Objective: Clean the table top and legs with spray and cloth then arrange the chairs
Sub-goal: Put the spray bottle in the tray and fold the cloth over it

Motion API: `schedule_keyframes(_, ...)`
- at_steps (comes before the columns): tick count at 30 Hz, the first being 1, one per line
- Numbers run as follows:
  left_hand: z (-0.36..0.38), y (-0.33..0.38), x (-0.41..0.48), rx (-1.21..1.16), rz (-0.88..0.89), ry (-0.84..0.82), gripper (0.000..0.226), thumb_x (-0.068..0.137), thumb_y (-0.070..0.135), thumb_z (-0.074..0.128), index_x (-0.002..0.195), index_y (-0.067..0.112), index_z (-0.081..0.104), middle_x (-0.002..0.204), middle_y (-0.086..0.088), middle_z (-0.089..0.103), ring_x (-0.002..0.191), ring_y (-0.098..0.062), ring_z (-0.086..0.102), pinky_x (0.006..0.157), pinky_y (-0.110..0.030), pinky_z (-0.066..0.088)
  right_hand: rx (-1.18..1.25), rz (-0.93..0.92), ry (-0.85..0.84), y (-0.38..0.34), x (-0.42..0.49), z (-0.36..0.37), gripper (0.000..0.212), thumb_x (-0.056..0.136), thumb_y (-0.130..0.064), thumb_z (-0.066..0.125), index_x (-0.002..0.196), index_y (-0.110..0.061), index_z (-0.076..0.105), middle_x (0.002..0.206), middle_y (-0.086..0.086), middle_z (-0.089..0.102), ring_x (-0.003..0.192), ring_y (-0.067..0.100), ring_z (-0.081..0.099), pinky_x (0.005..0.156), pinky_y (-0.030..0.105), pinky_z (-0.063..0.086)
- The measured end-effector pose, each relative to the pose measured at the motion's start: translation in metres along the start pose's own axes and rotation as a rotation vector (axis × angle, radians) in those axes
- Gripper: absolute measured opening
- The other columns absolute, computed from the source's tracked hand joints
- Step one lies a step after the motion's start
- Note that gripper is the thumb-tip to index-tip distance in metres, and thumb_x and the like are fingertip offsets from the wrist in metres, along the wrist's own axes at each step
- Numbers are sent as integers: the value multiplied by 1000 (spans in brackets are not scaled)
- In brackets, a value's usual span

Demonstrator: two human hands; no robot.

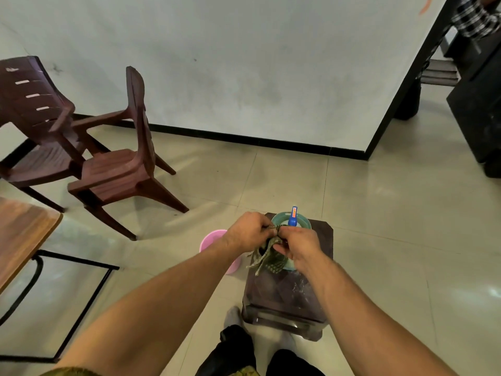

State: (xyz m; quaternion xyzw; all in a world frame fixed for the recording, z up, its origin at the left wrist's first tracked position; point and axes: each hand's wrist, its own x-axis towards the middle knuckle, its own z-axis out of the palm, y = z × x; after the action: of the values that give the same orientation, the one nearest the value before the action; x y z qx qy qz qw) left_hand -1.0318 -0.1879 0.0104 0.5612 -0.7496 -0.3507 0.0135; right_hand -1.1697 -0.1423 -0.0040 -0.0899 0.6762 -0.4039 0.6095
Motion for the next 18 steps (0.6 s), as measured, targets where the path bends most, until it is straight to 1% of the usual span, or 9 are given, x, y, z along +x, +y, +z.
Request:
schedule_keyframes(2,6,0,0,-11,1,-39,24,97,35,63,97,15,77,86,-3,74,78,-20,68,63,-29,51,61,58,-26,-3,-2,0,10,90,2,65,99,0,67,86,15,69,72,20,67,59,30,61)
schedule_keyframes(4,9,-2,1,-17,-5,-60,24,96,36,65,97,16,77,85,-4,74,79,-21,69,70,-36,58,97,94,-50,-5,-3,-1,11,93,3,58,101,1,66,82,14,70,67,20,67,64,34,63)
schedule_keyframes(6,10,-4,0,3,-3,-82,23,94,37,68,102,17,76,89,-2,74,81,-19,69,76,-36,59,98,114,-66,-7,-5,-2,12,96,1,55,99,-2,66,79,12,70,67,20,68,68,37,62)
schedule_keyframes(10,9,-3,-1,58,11,-54,23,92,36,70,105,18,74,91,0,73,81,-17,68,75,-35,59,45,108,-47,-6,-5,2,17,94,1,55,102,-7,68,87,12,73,77,22,71,70,36,62)
schedule_keyframes(12,9,-3,-3,74,-1,-35,20,97,30,62,106,16,73,92,1,71,80,-17,67,73,-34,57,7,88,-48,-4,-5,4,21,91,2,55,103,-8,70,94,14,76,88,26,75,76,36,60)
schedule_keyframes(14,7,-3,-5,108,-3,-39,22,99,23,53,106,15,73,93,-1,71,83,-18,66,75,-36,57,-47,48,-79,0,-7,4,22,90,3,56,101,-9,71,95,15,77,88,24,75,73,33,59)
schedule_keyframes(15,6,-4,-6,121,3,-49,24,97,21,51,105,14,73,94,-3,72,84,-19,67,78,-39,58,-117,-18,-92,3,-9,2,23,89,3,59,104,-10,71,96,14,76,83,22,73,70,31,56)
schedule_keyframes(16,5,-4,-7,130,12,-65,26,95,19,49,105,14,72,95,-4,72,86,-20,67,80,-40,59,-255,-127,-91,6,-8,-2,25,88,2,62,109,-10,71,97,10,76,83,20,70,70,29,54)
schedule_keyframes(18,2,-1,-11,151,45,-94,28,93,16,48,107,14,71,96,-3,71,88,-19,66,82,-39,58,-666,-370,-70,12,-6,-11,36,85,-5,66,119,-15,67,103,-2,69,94,17,65,81,26,51)
